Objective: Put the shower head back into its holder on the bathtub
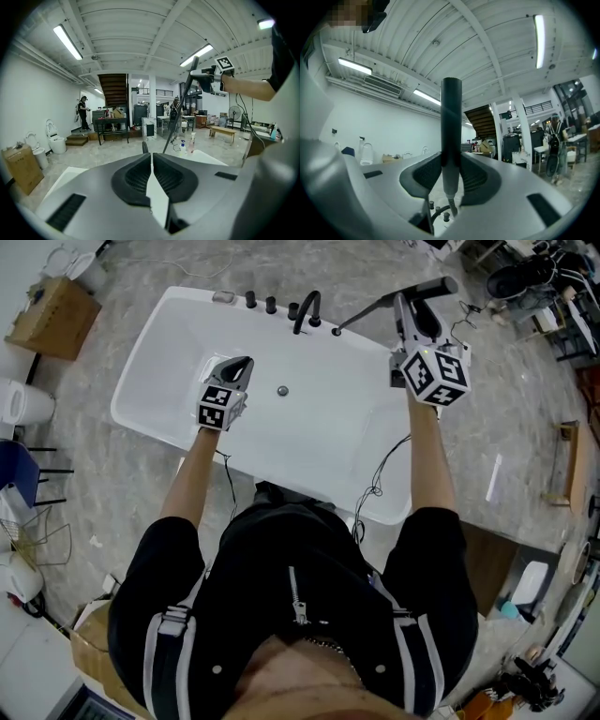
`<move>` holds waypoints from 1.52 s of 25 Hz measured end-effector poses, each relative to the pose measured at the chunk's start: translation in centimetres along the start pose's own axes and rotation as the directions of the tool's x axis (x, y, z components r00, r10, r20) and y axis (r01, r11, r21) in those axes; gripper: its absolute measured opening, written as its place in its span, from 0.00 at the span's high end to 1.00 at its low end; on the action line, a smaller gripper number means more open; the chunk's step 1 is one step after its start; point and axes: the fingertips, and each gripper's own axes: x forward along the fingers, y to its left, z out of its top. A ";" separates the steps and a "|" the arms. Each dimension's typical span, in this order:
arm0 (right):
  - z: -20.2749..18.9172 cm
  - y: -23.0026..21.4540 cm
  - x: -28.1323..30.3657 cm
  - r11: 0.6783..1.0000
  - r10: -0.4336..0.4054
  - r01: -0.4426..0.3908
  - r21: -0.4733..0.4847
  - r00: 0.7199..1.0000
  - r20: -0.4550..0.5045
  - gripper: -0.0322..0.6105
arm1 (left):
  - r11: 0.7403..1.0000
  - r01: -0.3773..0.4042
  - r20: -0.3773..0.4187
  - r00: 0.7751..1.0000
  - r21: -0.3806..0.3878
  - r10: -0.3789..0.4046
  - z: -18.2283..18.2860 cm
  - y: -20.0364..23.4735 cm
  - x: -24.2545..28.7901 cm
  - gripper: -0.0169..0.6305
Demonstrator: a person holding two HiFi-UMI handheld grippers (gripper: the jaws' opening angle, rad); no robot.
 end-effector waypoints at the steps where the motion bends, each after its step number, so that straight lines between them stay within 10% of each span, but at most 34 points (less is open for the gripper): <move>1: -0.4 -0.1 0.2 1.000 -0.005 0.005 0.003 1.000 -0.003 0.75 | 1.000 -0.002 0.001 1.000 0.000 0.002 -0.1 0.3 -0.1 0.92; 38: -17.5 -2.8 9.7 1.000 0.008 -0.005 0.012 0.978 -0.207 0.75 | 0.988 -0.080 -0.036 0.996 -0.130 0.076 -6.0 0.3 -0.6 0.92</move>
